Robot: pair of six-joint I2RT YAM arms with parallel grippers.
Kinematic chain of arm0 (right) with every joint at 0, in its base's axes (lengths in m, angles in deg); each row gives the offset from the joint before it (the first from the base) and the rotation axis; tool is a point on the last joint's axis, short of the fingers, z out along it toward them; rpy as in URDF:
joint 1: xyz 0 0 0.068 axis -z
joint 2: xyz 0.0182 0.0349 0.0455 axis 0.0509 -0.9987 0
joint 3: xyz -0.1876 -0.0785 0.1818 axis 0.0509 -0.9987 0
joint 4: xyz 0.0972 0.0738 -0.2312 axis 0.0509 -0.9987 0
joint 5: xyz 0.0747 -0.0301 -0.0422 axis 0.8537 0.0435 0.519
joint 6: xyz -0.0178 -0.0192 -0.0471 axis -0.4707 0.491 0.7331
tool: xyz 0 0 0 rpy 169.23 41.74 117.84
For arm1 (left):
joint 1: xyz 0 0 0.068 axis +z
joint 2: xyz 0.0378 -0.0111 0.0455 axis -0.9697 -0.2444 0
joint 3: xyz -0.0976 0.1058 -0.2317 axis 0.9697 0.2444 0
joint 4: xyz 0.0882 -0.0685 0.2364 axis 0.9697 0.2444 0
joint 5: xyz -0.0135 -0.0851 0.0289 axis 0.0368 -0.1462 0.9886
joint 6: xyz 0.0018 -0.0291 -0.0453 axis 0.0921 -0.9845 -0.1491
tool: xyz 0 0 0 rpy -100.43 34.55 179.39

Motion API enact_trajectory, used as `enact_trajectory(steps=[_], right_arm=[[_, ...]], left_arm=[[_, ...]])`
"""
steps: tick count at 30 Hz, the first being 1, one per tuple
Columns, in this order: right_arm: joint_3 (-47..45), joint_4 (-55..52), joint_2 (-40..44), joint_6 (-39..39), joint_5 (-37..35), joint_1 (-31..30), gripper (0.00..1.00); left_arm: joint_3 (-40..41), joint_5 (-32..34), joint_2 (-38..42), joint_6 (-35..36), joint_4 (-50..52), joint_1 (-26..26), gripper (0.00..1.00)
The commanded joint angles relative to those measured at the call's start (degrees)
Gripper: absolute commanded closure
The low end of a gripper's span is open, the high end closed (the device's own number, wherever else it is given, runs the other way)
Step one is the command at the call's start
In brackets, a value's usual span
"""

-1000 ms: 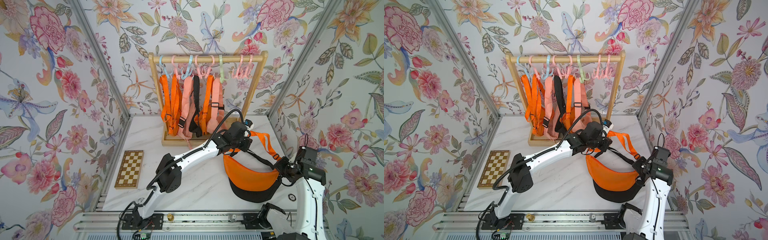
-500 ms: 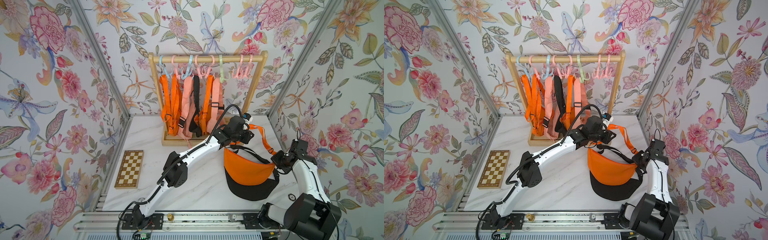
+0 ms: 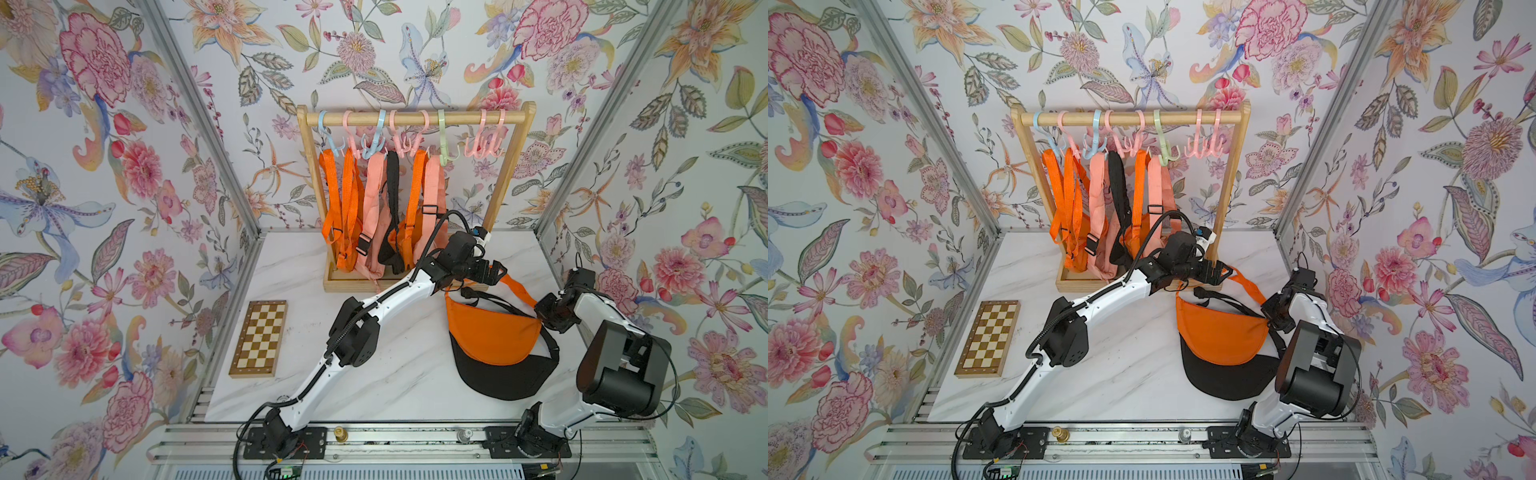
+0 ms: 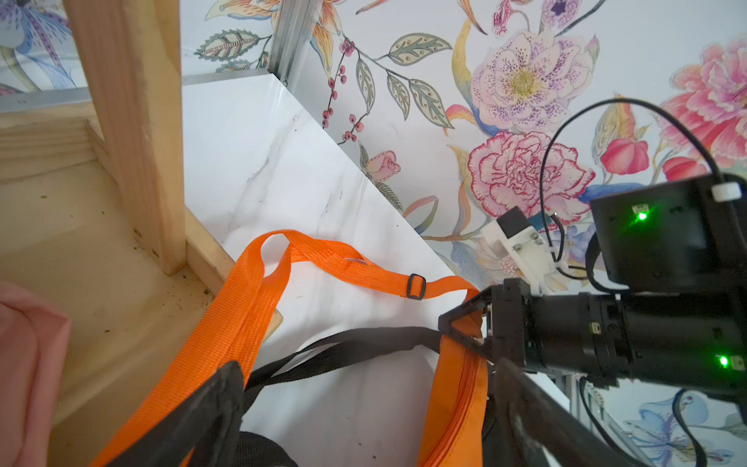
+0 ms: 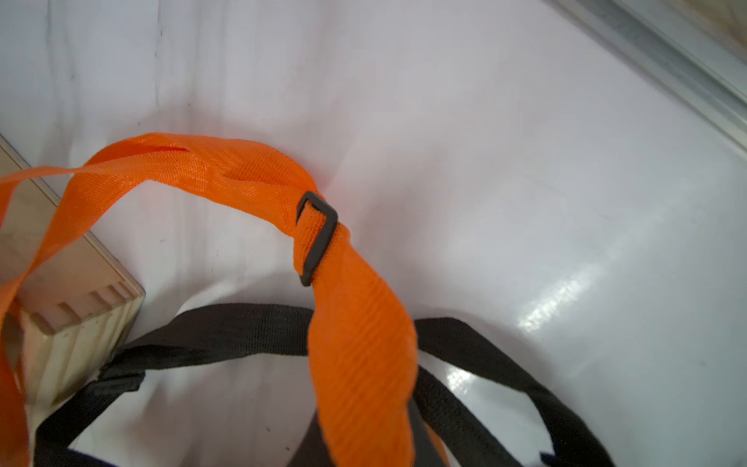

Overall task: Take the bag off the hook
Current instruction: Place the bag inside the bag, then pick up the bag from the hook.

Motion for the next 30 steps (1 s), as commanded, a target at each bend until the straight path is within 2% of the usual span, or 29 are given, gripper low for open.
enact_trajectory(steps=[1,7,11,13,15,17,20,27,28,30], right_arm=[[3.2,1.9,-1.6,-0.5,-0.4,-0.2,0.70],[7.7,-0.4,1.7,-0.8,-2.8,-0.7,0.31],[11.7,-3.2,7.0,-1.0,-6.8,-0.9,0.20],[14.5,-4.8,9.7,-0.2,-9.5,-2.0,0.19],[18.2,-6.1,12.4,1.8,-12.9,-5.6,0.19],[21.4,-5.8,14.5,5.6,-16.4,-11.5,0.20],[24.0,-2.4,17.2,13.1,-18.9,-21.4,0.30],[24.9,7.4,19.6,20.5,-15.8,-37.0,0.46],[25.5,8.2,18.9,22.4,-14.3,-38.7,0.49],[27.2,9.5,16.9,27.4,-11.3,-42.6,0.54]], left_arm=[[1.3,-1.5,3.3,1.3,-0.9,0.5,0.00],[3.2,0.4,8.4,3.2,1.6,1.0,0.00],[7.0,4.0,14.6,6.0,1.6,1.1,0.00],[8.6,6.1,17.8,7.3,1.8,1.2,0.00],[10.7,8.7,21.9,8.8,1.9,1.3,0.00],[12.5,11.9,25.6,10.7,2.4,1.5,0.00],[15.9,17.4,31.0,13.1,2.5,2.2,0.00],[23.8,23.4,39.5,14.5,1.8,7.2,0.05],[25.3,23.2,40.1,14.3,1.0,8.2,0.08],[28.4,20.8,41.0,13.1,-1.2,11.1,0.19]])
